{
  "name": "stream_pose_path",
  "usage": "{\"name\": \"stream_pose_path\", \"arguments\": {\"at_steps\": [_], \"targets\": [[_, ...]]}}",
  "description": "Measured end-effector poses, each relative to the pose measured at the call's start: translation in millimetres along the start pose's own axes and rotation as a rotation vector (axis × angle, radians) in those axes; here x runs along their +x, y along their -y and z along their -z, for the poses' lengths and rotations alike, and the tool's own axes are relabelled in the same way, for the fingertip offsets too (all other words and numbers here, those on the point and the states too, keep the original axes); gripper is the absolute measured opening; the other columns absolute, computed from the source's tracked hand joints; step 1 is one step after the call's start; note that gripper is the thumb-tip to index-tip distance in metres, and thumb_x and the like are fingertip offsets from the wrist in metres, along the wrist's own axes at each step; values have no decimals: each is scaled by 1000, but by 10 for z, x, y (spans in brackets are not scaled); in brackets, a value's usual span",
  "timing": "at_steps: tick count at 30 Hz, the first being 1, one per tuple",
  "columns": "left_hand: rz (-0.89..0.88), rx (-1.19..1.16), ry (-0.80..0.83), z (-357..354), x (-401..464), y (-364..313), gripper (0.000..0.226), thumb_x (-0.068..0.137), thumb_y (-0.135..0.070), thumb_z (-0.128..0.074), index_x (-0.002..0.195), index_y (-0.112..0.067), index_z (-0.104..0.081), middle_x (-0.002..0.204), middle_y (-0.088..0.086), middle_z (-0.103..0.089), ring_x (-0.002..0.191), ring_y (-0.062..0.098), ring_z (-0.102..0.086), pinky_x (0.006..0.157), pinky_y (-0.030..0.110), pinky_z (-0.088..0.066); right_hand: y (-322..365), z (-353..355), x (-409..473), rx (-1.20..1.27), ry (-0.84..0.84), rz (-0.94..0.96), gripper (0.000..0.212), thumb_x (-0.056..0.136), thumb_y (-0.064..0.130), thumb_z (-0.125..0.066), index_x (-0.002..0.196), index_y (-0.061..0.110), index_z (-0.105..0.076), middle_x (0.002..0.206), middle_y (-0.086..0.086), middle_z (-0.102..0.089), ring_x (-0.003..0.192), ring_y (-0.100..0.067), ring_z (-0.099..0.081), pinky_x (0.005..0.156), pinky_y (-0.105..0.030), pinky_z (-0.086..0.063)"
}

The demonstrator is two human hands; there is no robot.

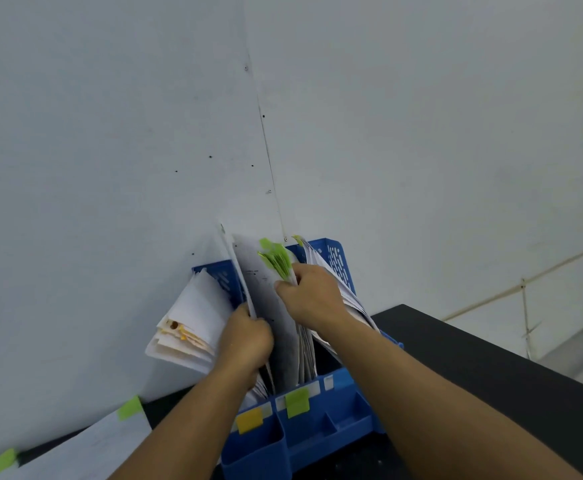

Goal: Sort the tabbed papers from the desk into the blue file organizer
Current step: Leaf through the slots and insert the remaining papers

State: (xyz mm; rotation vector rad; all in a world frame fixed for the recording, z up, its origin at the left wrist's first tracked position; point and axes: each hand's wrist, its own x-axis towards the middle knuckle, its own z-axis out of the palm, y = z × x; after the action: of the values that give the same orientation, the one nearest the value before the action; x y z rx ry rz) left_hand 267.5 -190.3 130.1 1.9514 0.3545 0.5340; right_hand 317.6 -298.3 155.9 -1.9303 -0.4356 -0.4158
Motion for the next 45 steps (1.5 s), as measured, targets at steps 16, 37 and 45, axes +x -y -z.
{"name": "stream_pose_path", "arguments": {"at_steps": [16,37,45], "targets": [[104,100,218,-318,-49,239,36,94,-18,-41,128,-20,-50,111,14,-66,105,35,-63,89,49,-54,95,-81,-10,-94,1,15,32,86,36,-60,116,28,-69,93,8,-69,77,-14,-60,61,-24,-44],[36,10,184,942,-996,728,16,86,-19,-68,92,-33,-68,88,-14,-74,86,5,-69,86,37,-57,349,-408,-684,-259,-35,99,66,87,18,-55,148,29,-33,145,-2,-35,131,-26,-29,108,-44,-32],[62,332,-128,1728,-1224,1573,16,89,-26,-65,104,-32,-68,100,-11,-70,92,1,-63,89,21,-50,462,-1192,-1549,80,-30,498,34,92,18,-58,126,23,-60,114,8,-57,104,-5,-54,87,-20,-48]]}}
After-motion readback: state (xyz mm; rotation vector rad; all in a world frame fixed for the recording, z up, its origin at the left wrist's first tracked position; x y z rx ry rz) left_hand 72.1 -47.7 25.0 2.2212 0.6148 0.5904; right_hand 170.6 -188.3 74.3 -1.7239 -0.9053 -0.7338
